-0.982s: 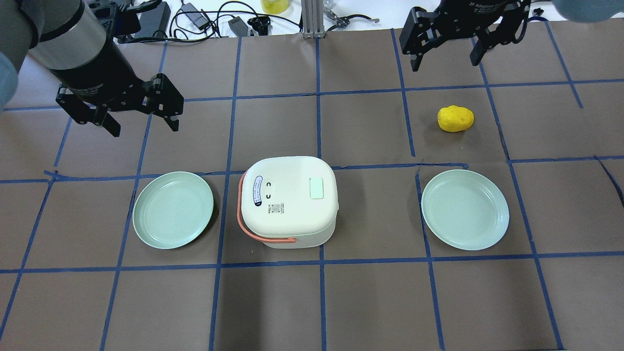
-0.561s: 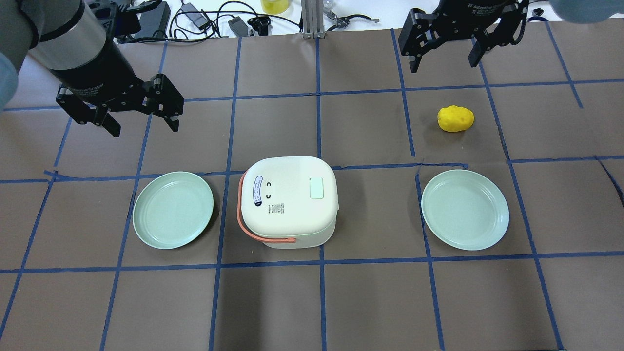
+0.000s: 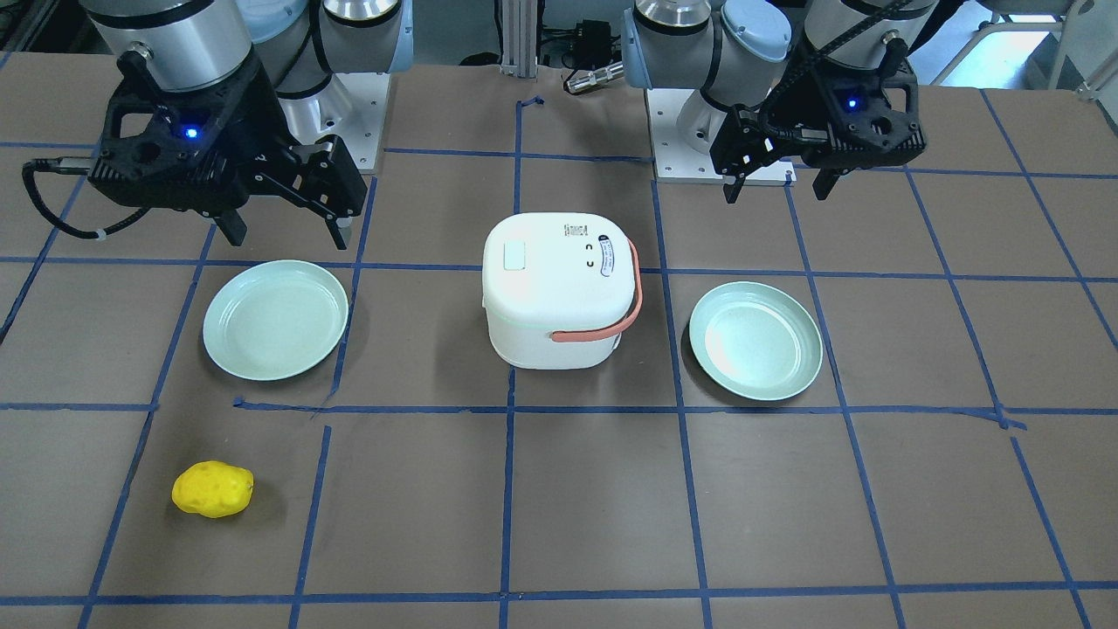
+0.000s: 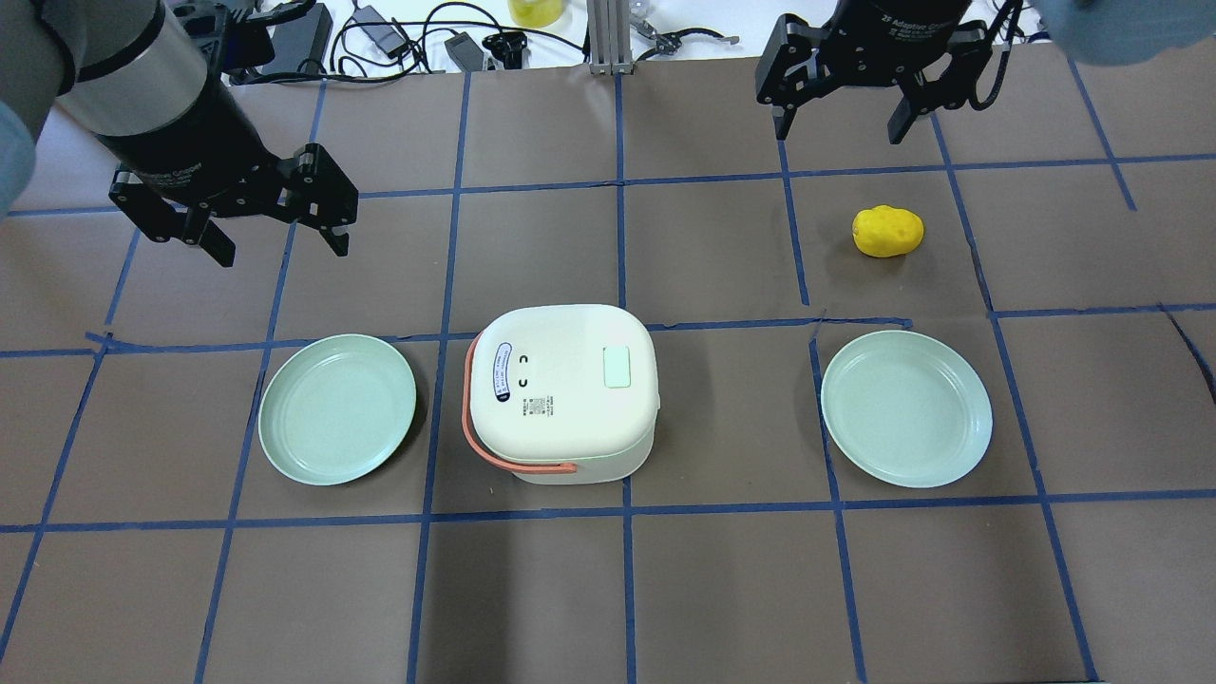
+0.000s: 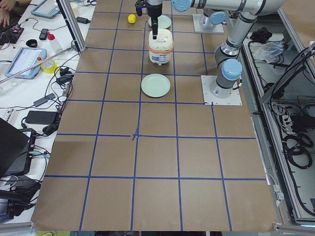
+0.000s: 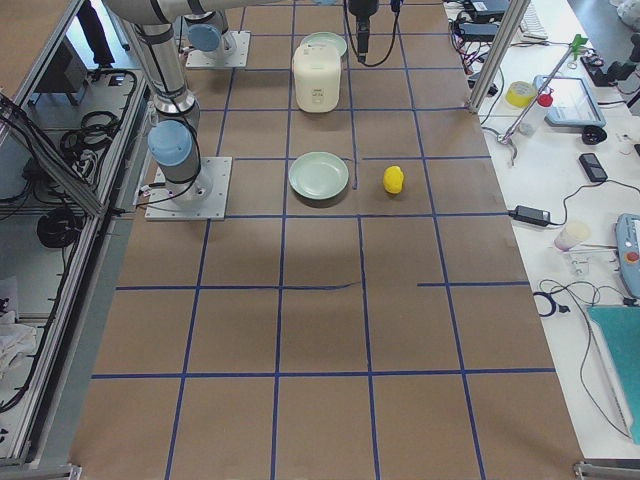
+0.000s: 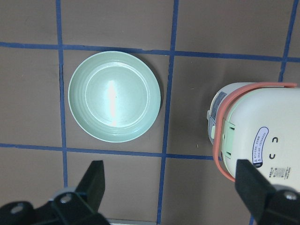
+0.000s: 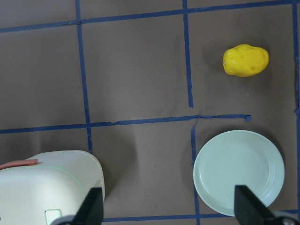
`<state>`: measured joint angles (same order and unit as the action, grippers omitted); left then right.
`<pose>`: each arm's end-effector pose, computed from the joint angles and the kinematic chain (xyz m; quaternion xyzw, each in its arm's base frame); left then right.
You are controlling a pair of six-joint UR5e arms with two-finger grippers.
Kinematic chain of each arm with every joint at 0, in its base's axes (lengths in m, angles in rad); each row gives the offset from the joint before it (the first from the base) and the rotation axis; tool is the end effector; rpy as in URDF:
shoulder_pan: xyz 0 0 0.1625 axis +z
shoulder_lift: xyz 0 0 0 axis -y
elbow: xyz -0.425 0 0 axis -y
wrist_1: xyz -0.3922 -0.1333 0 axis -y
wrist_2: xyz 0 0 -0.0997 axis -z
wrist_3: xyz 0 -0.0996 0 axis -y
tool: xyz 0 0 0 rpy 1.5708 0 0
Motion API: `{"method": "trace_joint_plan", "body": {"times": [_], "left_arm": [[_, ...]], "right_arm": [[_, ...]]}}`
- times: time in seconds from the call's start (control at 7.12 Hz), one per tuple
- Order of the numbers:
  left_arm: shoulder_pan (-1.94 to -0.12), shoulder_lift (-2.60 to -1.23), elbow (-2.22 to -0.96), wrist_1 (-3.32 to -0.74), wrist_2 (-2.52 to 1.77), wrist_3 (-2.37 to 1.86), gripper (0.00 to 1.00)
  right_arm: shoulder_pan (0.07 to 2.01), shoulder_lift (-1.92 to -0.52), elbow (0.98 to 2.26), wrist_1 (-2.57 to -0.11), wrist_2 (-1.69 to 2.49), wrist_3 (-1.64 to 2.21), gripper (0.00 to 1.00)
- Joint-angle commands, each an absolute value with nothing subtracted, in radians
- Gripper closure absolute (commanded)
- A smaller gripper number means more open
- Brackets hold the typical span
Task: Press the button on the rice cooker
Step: 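Move the right gripper over the rice cooker's green lid button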
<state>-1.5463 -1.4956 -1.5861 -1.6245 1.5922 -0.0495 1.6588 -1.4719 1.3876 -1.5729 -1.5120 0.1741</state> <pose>-0.1199 -0.4630 0.5108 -0.0370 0.9993 -0.0032 0.0107 0.1861 -0.5264 0.5280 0.0417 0.9978 -0.0390 0.0348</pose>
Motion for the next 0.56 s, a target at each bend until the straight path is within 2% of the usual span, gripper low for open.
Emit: {"method": "trace_joint_plan", "body": {"times": [0.0,0.14,0.28,0.42], "left_arm": [[-1.546,-1.496,-1.586,-1.624,1.592,-0.051,0.00],[-1.546,-1.496,-1.586,-1.624,1.592,-0.049,0.00],[-1.546,-1.496,-1.586,-1.624,1.592,-0.049,0.00],[-1.546,-1.496,-1.586,-1.624,1.592,-0.049,0.00]], "right_arm": [[1.756,-1.462,1.420,-1.620,-1.496,0.257,0.19],[1.817,-1.456,1.431,-1.637,-1.497,0.303,0.40],[1.857,-1.454,1.449,-1.631,-1.499,0.340,0.69],[1.902,-1.447,1.507,-1.658,-1.497,0.357,0.82]]}}
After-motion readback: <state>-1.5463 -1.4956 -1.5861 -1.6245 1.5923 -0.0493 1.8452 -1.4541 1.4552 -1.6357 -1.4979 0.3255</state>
